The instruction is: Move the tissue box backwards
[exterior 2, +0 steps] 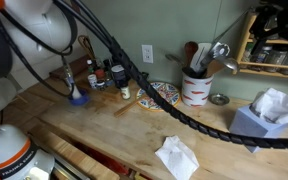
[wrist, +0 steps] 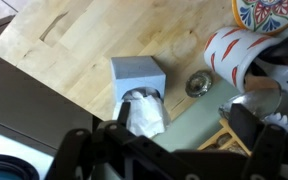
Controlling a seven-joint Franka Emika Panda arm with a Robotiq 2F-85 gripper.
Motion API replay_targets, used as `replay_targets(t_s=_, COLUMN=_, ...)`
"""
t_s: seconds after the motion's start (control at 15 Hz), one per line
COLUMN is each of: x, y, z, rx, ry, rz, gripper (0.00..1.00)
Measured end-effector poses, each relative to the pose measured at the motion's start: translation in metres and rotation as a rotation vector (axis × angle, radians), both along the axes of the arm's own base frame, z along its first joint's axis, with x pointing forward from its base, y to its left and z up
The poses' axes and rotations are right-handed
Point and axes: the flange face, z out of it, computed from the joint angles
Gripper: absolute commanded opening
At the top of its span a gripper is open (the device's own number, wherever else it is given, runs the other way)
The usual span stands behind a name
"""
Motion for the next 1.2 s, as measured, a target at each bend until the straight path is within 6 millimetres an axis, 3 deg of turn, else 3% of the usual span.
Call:
replay_targets(t_s=0.2, x=-0.008, y=0.004, z=0.006, rx=-0.027, ry=0.008, rz=0.110, gripper=1.00)
replay_targets(t_s=0.6, x=-0.007, y=0.005, z=0.000, rx=-0.019, ry=0.016, rz=0.129, gripper=1.00)
replay_targets(t_s=0.73, x=0.000, y=0.004, z=-0.026, rx=0.008, ry=0.064, rz=0.138, gripper=1.00)
replay_targets(t_s=1.07, x=0.024, y=0.002, z=-0.128, rx=0.117, ry=0.204, rz=0.172, gripper=1.00)
replay_targets(t_s=1.13, x=0.029, y=0.002, z=-0.147, rx=0.133, ry=0.219, rz=0.172, gripper=0.75)
replay_targets(t_s=1.2, x=0.033, y=0.002, z=-0.164, rx=0.144, ry=0.229, rz=0.165, gripper=0.74)
